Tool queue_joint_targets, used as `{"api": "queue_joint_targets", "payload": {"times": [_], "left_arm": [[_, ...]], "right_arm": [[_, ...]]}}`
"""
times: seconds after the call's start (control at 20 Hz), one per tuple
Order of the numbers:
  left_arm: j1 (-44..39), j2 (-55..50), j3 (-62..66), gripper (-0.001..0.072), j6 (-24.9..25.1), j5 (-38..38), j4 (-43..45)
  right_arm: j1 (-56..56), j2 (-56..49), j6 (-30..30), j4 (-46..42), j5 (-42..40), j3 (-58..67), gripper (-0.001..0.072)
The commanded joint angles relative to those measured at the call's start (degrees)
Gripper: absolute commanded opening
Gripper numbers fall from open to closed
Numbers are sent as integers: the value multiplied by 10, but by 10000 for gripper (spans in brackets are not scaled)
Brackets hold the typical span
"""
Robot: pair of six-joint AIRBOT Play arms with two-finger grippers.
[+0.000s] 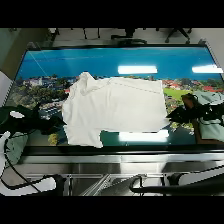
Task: Fold the shirts.
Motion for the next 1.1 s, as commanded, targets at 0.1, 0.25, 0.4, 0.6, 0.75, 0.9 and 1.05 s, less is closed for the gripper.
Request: {"api": "queue_joint_targets", "payload": {"times": [0.1,0.25,0.4,0.6,0.75,0.9,1.05], "left_arm": [[-25,-86,35,588,63,13,-106],[-32,-116,75,272,65,-15,-107],[-28,-123,98,16,75,-43,-107],[-28,-94,99,14,78,-49,-116],[-28,-9,108,13,96,-60,-151],[-25,101,187,13,96,-110,-194],[12,210,304,14,96,-116,-322]], "right_arm": [[17,0,-2,-9,0,-28,396],[23,0,-2,-11,3,-42,393],[31,0,-2,-17,14,-45,349],[59,15,-16,37,15,-44,21],[61,61,-33,116,63,-12,21],[45,145,-32,197,91,68,21],[1,248,-32,281,86,179,21]]}}
